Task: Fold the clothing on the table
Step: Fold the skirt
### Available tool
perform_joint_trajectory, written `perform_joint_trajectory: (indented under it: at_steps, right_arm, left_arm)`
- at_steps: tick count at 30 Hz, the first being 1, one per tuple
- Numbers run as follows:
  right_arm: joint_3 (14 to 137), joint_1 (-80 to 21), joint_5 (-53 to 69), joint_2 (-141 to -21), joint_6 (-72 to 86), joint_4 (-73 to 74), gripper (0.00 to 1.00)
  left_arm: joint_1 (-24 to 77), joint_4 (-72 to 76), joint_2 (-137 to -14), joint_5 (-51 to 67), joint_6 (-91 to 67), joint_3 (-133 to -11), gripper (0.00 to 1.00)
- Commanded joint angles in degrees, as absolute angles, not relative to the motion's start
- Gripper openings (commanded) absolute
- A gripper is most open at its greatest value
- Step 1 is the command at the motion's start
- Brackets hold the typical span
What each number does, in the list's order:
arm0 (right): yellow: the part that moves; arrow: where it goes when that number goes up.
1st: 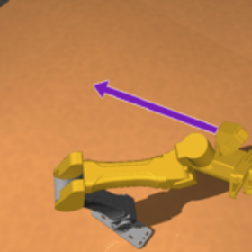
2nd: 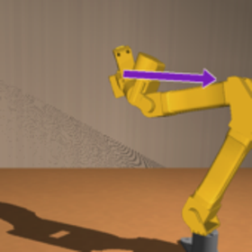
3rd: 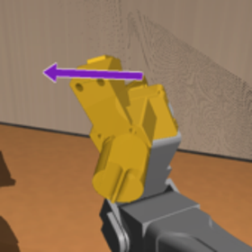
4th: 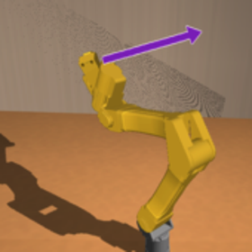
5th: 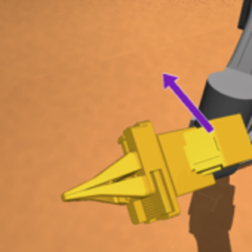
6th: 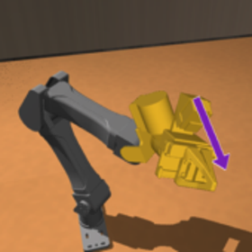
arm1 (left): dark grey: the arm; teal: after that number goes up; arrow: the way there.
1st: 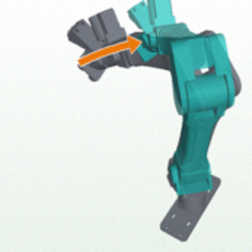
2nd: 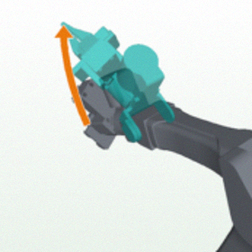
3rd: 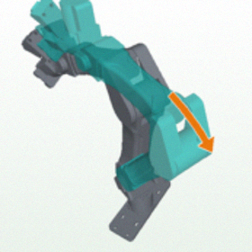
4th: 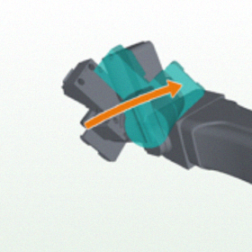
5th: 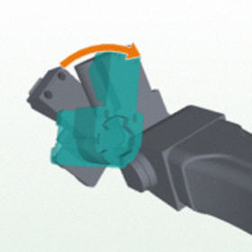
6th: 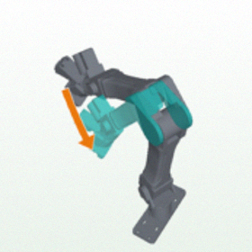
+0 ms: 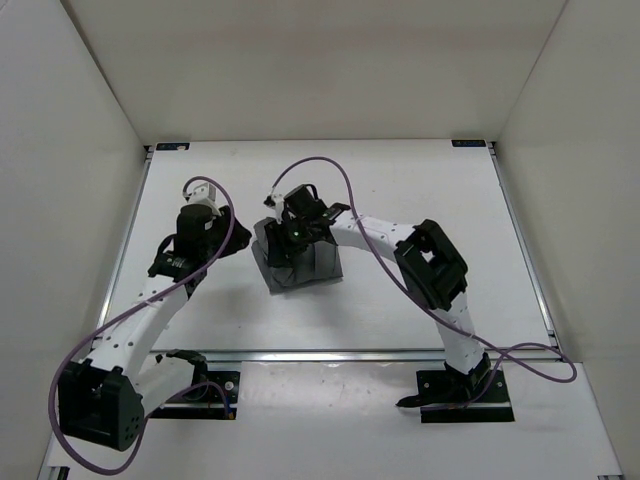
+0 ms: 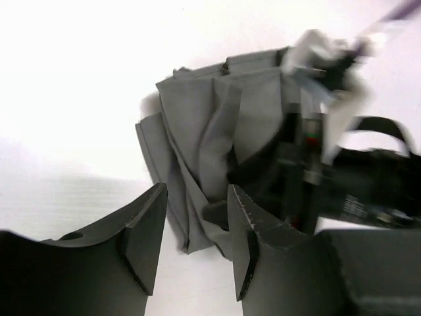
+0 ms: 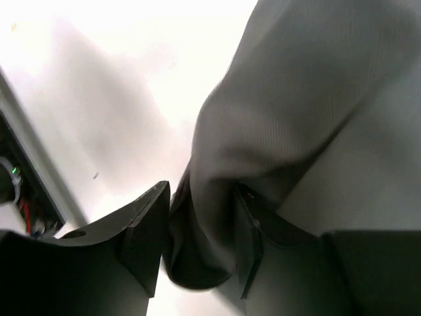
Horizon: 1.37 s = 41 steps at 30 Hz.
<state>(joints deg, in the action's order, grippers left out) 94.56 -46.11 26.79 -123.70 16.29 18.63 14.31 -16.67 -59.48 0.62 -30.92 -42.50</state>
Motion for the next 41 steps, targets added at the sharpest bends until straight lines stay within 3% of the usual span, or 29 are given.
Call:
perform_joint_trajectory:
  at_steps: [1, 5, 7, 10, 15, 17, 20, 22, 23, 41]
  right_arm:
    - [90.2, -46.7, 25.3, -112.4, 14.2, 14.2, 0.40]
    - [76.9, -45.4, 27.1, -99.5, 15.7, 0.5, 0.53]
    - [68.7, -44.0, 26.6, -94.7, 18.4, -5.0, 0.64]
    - [63.5, -42.0, 27.4, -90.3, 19.1, -6.5, 0.65]
    - [58.1, -40.3, 25.4, -84.5, 19.1, -5.7, 0.64]
    - [55.4, -38.7, 25.1, -82.4, 19.7, -6.7, 0.64]
    - [53.8, -36.8, 24.9, -80.6, 19.9, -5.8, 0.65]
    - [52.7, -35.8, 25.1, -79.3, 19.4, -6.0, 0.65]
    - [52.0, -35.2, 25.1, -78.4, 19.4, -6.1, 0.65]
    - [51.2, -34.3, 23.9, -77.3, 17.8, -3.9, 0.65]
  left_arm:
    - [13.9, -21.3, -57.2, 0.4, -30.5, -42.9, 0.53]
    - [13.2, -22.1, -54.3, 0.6, -31.5, -42.0, 0.53]
    - [14.1, -23.2, -53.6, 0.7, -31.7, -41.8, 0.53]
    - [14.8, -23.3, -52.2, 1.1, -31.6, -41.2, 0.54]
    - [15.0, -23.5, -52.5, 6.6, -29.3, -40.1, 0.44]
    - [15.6, -24.0, -53.9, 9.0, -28.0, -40.6, 0.47]
    - [16.5, -26.2, -55.9, 8.2, -27.3, -43.5, 0.62]
    - [18.4, -26.5, -56.4, 6.9, -27.5, -44.2, 0.79]
    - [18.1, -26.4, -56.1, 7.7, -27.0, -44.6, 0.98]
    - [19.7, -27.0, -57.0, 9.1, -25.0, -44.6, 0.98]
